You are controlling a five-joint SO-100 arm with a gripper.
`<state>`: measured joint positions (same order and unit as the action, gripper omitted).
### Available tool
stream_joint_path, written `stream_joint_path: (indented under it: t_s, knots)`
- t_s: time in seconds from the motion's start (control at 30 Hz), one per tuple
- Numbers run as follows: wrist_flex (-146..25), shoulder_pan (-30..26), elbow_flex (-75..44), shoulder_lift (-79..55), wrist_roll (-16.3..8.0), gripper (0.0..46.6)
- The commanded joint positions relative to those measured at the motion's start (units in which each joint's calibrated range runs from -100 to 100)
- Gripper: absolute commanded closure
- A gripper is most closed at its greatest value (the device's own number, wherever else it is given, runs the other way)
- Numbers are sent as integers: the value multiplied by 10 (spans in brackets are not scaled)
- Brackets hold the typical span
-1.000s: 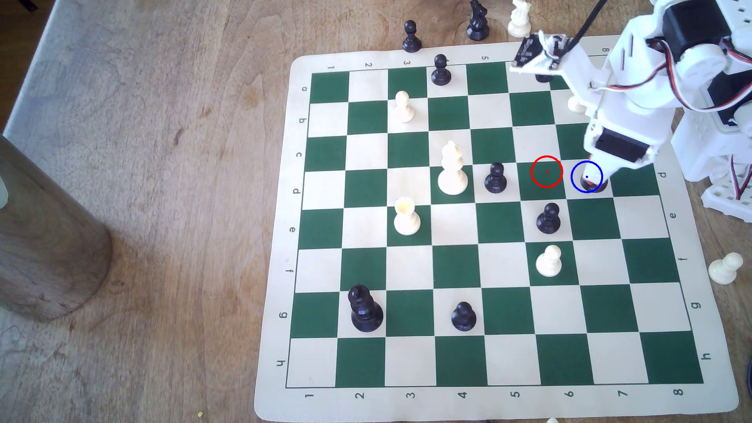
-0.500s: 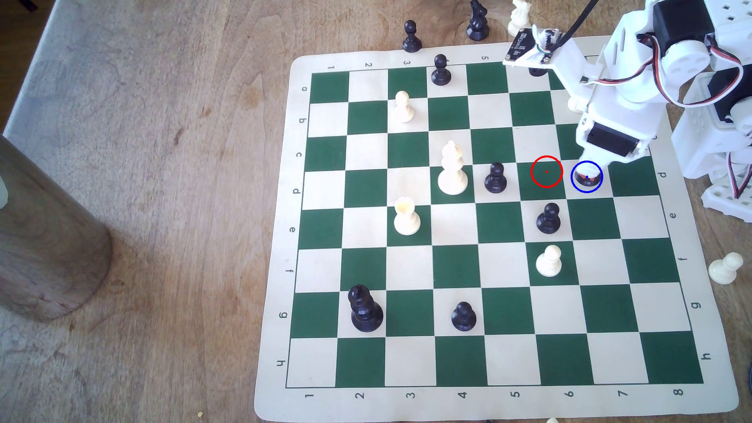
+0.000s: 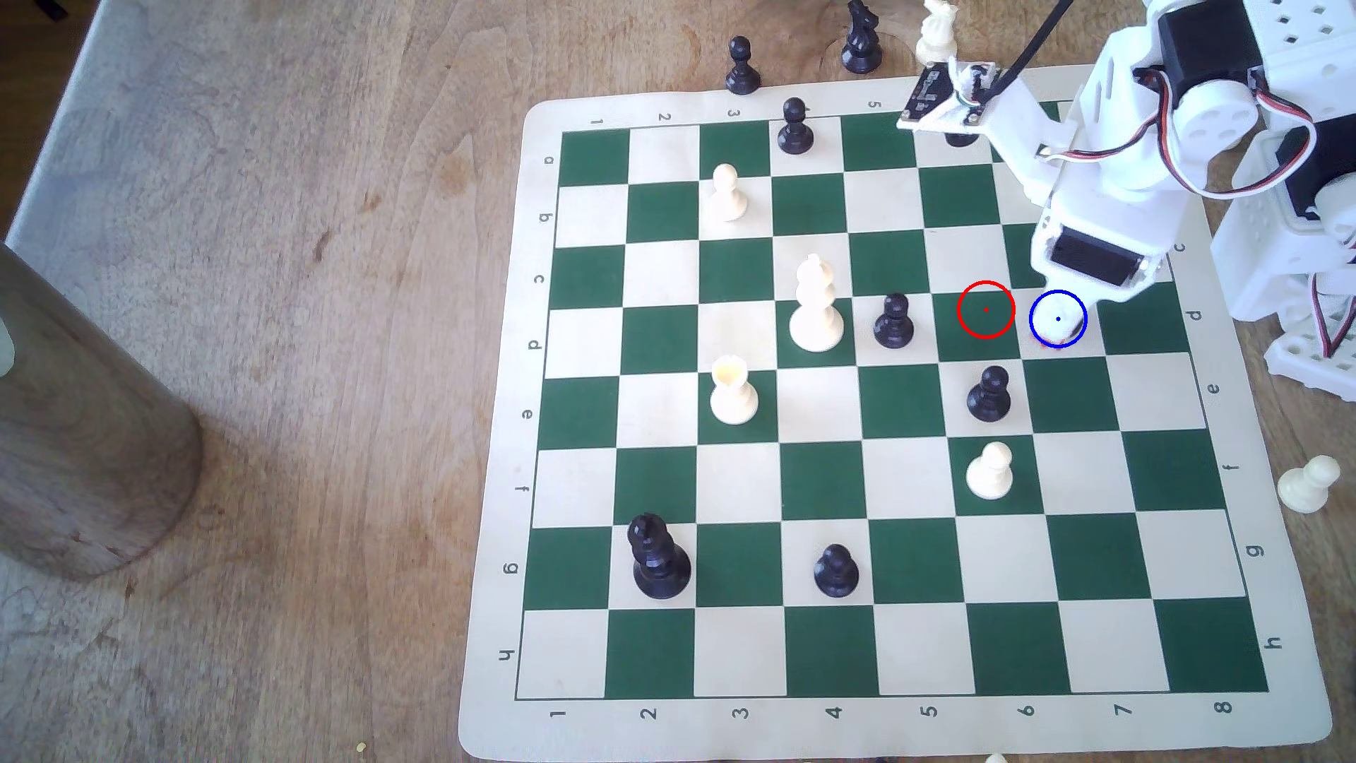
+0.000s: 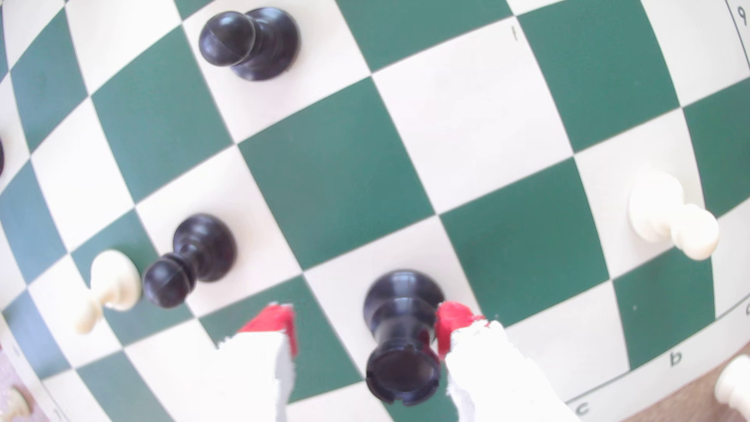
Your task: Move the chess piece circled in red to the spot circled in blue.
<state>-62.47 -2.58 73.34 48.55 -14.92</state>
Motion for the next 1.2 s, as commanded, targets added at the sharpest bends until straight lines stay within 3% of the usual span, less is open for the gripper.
stream_joint_path:
  t_s: [0.0, 0.27, 0.63, 0.67, 0.7, 0.73, 0.8, 0.9, 1.0, 1.17]
  knots:
    - [-1, 4, -7, 4, 4, 216]
    - [-110, 7, -16, 83, 30, 185]
    - [-235, 2, -76, 134, 57, 180]
    - [-241, -1, -79, 141, 61, 205]
    - [-256, -11, -85, 160, 66, 365]
    - [-258, -17, -85, 178, 66, 405]
    - [-255, -27, -90, 200, 64, 420]
    - [-173, -49, -73, 250, 37, 464]
    - [-29, -58, -23, 284, 23, 464]
    - [82, -65, 44, 362, 75, 464]
